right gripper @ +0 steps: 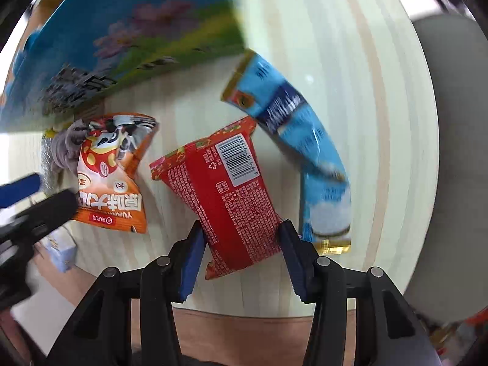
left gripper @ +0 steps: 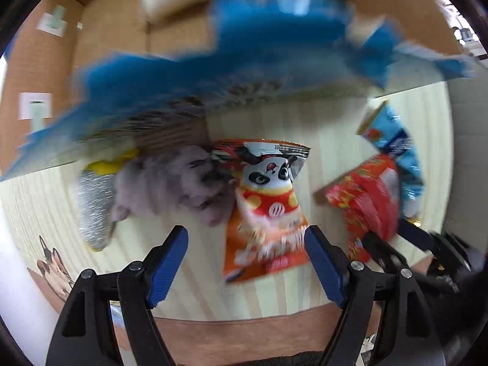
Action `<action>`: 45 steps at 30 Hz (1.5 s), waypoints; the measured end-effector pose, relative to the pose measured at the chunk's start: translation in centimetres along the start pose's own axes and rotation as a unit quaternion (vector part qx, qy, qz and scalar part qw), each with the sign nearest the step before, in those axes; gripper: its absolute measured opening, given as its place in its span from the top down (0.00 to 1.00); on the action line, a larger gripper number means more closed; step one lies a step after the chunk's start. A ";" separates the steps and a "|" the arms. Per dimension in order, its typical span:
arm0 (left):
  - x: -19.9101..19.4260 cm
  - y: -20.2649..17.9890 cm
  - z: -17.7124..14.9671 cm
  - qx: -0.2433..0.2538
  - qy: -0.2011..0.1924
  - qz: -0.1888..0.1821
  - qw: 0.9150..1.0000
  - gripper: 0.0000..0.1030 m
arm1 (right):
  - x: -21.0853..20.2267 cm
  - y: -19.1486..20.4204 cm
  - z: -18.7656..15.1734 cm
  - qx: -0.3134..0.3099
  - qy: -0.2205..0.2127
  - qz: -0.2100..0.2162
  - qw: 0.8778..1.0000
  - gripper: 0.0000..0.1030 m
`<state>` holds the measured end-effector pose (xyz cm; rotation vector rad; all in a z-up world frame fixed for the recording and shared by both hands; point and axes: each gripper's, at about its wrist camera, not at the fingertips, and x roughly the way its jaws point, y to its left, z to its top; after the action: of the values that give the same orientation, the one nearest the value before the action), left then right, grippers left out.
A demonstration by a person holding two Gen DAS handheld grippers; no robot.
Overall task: Organize soft objects
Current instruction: 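Grasp the red snack packet with the right tool while the left tool grasps the orange panda bag, then carry both snack packets into the box and open both tools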
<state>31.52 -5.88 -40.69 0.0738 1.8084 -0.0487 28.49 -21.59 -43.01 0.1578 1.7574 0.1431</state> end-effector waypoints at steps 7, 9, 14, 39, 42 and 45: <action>1.7 0.2 -0.8 -0.031 -0.005 -0.020 0.999 0.65 | 0.6 -0.3 -0.5 0.005 -0.002 -0.011 1.000 0.45; 1.9 0.9 -2.4 -0.040 0.000 -0.034 0.999 0.66 | 0.9 1.3 -0.9 -0.011 -0.002 -0.025 1.000 0.48; 3.0 3.1 -7.8 -0.066 0.017 -0.061 0.996 0.66 | 1.8 3.0 -3.0 -0.029 0.023 -0.015 0.999 0.49; 0.8 -3.9 -0.2 0.060 -0.071 0.098 0.991 0.61 | 0.9 1.5 -3.5 0.001 -0.013 0.001 1.000 0.48; 0.5 -1.5 -2.1 0.011 -0.060 0.039 0.997 0.62 | 0.6 1.5 -4.3 0.001 -0.022 -0.003 1.000 0.51; 0.0 1.6 -4.7 -0.038 -0.052 -0.012 0.998 0.62 | -0.1 1.7 -5.0 -0.001 -0.026 0.002 1.000 0.55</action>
<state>27.13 -3.93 -39.62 -0.0047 1.7046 -0.0015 23.63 -20.03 -41.66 0.1623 1.7043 0.1423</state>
